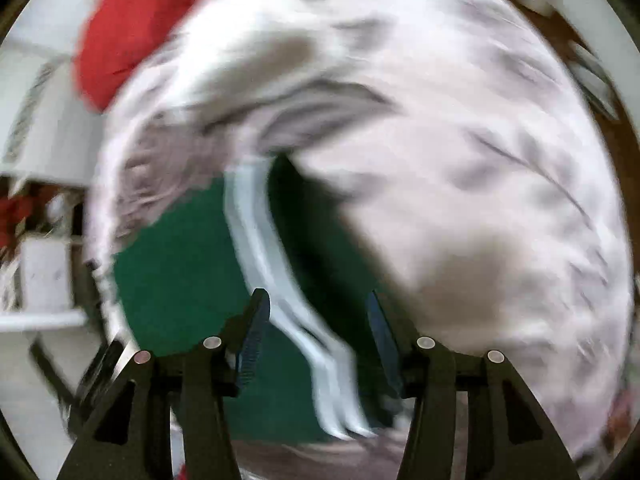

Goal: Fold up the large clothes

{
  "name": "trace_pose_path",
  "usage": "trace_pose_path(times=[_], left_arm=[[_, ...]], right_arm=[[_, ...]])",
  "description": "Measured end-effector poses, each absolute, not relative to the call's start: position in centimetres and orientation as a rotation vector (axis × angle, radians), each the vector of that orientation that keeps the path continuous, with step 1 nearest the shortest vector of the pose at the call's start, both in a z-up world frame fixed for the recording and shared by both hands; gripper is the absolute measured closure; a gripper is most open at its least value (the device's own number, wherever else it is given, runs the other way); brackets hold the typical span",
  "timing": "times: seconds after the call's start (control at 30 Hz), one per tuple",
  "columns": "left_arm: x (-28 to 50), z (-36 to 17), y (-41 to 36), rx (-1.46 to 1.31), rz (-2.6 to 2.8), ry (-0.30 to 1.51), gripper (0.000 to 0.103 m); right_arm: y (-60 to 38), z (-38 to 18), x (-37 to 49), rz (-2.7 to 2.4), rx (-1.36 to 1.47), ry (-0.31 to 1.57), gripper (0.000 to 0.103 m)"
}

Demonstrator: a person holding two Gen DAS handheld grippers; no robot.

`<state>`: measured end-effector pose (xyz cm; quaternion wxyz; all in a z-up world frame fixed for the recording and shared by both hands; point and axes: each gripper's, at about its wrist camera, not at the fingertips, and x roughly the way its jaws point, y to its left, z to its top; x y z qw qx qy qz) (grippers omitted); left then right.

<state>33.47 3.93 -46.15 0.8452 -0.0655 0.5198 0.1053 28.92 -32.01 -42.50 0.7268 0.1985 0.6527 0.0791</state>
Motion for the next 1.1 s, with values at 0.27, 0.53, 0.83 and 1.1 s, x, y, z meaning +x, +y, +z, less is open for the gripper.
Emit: trace_pose_path(times=[0.27,0.53,0.83,1.1], left_arm=[[39.3,-52.1,6.3,-0.213,0.144,1.171,0.000],[34.9,-47.5,5.5,-0.241,0.191,1.154,0.000],[26.1,-47.6,-0.4,-0.278,0.137,1.313,0.000],[25.3,-49.7,-3.0,-0.236,0.146,1.364,0.000]], right_arm=[[-26.3,-53.9,36.2,0.090,0.384,1.655,0.056],[-27.1,-49.9,34.5,0.057,0.441,1.648,0.053],[-32.9,-45.6,21.5,-0.081,0.582,1.669,0.049],[-32.7,-50.4,17.6,-0.099,0.679,1.667,0.049]])
